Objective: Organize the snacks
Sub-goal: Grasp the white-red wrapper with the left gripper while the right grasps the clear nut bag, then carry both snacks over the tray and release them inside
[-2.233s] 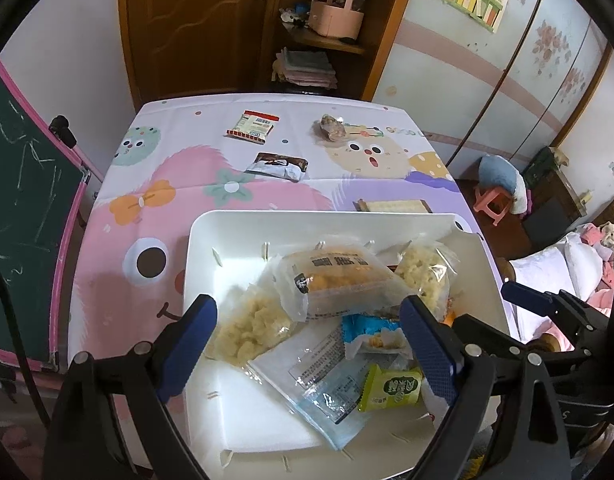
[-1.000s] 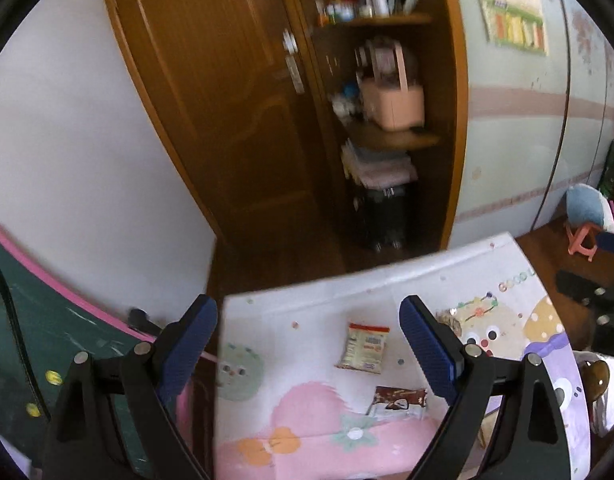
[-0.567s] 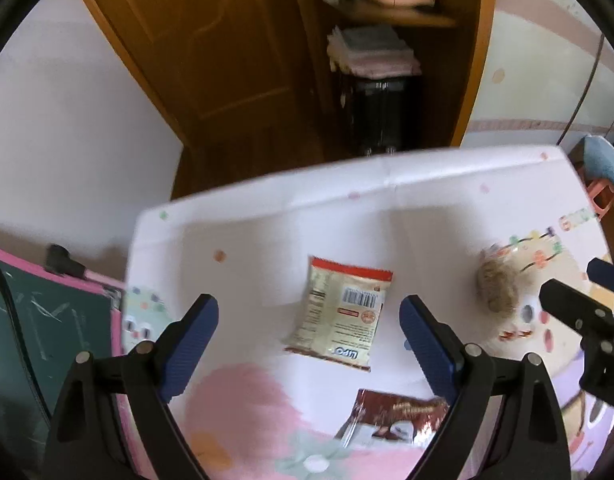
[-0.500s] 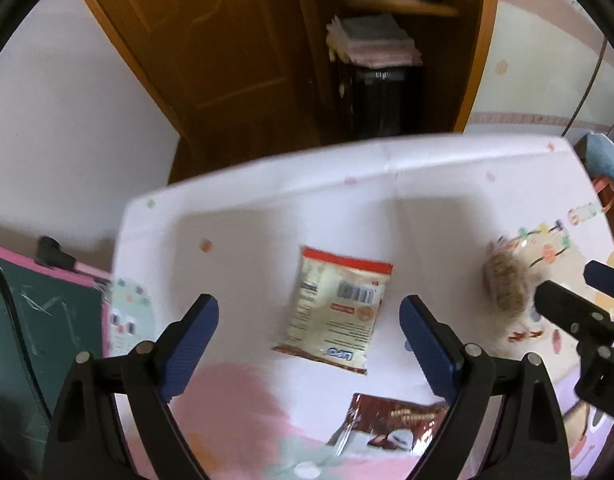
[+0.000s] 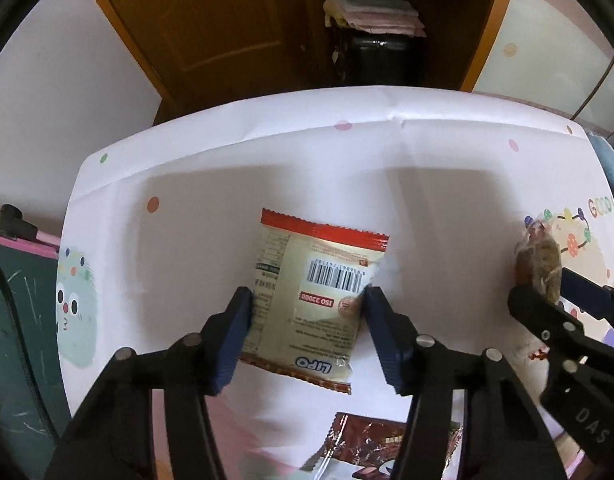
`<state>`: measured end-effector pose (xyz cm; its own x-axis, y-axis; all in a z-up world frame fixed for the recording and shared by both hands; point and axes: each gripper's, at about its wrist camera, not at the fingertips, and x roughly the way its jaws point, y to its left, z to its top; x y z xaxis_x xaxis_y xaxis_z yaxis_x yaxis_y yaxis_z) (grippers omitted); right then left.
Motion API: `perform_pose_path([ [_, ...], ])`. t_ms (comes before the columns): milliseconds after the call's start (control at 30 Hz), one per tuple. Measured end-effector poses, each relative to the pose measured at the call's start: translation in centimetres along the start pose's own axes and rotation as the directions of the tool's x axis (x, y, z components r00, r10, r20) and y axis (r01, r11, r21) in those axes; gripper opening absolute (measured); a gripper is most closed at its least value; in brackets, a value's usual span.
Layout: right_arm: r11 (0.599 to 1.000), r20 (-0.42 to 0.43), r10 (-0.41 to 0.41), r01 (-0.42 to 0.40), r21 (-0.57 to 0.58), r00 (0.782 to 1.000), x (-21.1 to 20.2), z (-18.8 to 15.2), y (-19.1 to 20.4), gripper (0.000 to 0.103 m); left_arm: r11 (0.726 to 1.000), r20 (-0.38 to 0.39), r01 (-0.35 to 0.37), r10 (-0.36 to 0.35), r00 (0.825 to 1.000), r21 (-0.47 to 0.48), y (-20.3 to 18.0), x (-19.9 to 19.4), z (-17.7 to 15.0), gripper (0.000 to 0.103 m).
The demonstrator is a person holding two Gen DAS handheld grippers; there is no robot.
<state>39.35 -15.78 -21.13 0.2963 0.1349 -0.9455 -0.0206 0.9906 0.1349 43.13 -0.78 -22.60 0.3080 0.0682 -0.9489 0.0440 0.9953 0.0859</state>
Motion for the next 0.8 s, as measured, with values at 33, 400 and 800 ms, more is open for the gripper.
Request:
perform_pose_path([
  [33,1.000,0.002,0.007,-0.007,-0.003,1.000,-0.3,-0.1,-0.1,0.047,1.000,0.003,-0.002,0.002,1.000,0.005,-0.1,-0.1,-0.1,0.047],
  [400,0.998,-0.010,0.067,-0.067,-0.004,0.998,-3.0,-1.9,-0.4,0.039,0.999,0.003,0.026,-0.026,1.000,-0.040,1.5,-3.1,-2.3,0.046],
  [800,0.982,0.167,0.188,-0.181,-0.058,0.968,-17.1,-7.1,-0.2,0.039,0.990,0.243,0.086,-0.111,0.964,0.111,1.6,-22.2,-9.5,0.047],
])
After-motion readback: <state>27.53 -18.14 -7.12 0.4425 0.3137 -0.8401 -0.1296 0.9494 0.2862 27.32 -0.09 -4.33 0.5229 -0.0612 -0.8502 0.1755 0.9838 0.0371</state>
